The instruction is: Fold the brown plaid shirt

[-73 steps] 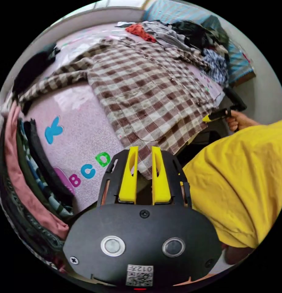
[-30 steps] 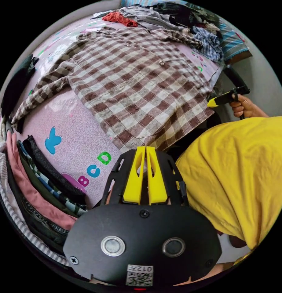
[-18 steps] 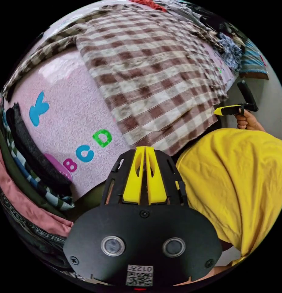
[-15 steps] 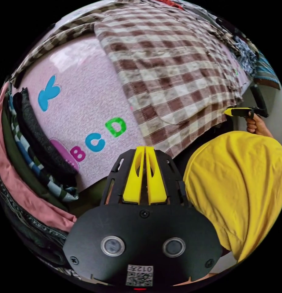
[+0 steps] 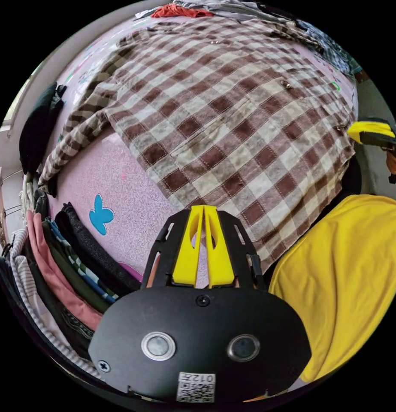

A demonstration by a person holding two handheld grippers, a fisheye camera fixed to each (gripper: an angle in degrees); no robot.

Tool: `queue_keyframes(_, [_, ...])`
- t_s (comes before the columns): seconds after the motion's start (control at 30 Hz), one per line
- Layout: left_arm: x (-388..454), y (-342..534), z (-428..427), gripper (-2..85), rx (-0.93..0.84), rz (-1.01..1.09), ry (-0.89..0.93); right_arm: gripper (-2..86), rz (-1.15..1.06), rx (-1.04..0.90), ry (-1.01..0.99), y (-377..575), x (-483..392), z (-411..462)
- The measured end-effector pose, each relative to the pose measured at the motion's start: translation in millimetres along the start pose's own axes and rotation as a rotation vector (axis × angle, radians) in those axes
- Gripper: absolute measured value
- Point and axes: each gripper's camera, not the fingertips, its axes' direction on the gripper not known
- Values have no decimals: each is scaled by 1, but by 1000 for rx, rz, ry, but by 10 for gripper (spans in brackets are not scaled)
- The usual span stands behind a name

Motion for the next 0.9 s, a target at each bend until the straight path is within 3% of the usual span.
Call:
queue_keyframes(0.33, [-43,16,9,4,48,-102,224,1,-194,-170,323,-65,-81,60])
queue_keyframes(0.5, [-49,5,-39,5,215,-202,115,0,-249,-180,319,-71,-105,48])
queue_keyframes(0.63, [-59,-61,-58,5,254,-207,132,1,-131,44,363,-96,-62,-23])
queue_keyframes(0.77, [-63,-123,-49,5,201,-249,274,2,48,-101,313,-139,14,-36])
queue_keyframes(0.9, [-12,-190,-84,5,346,-92,445,2,31,-105,303,-148,26,-45])
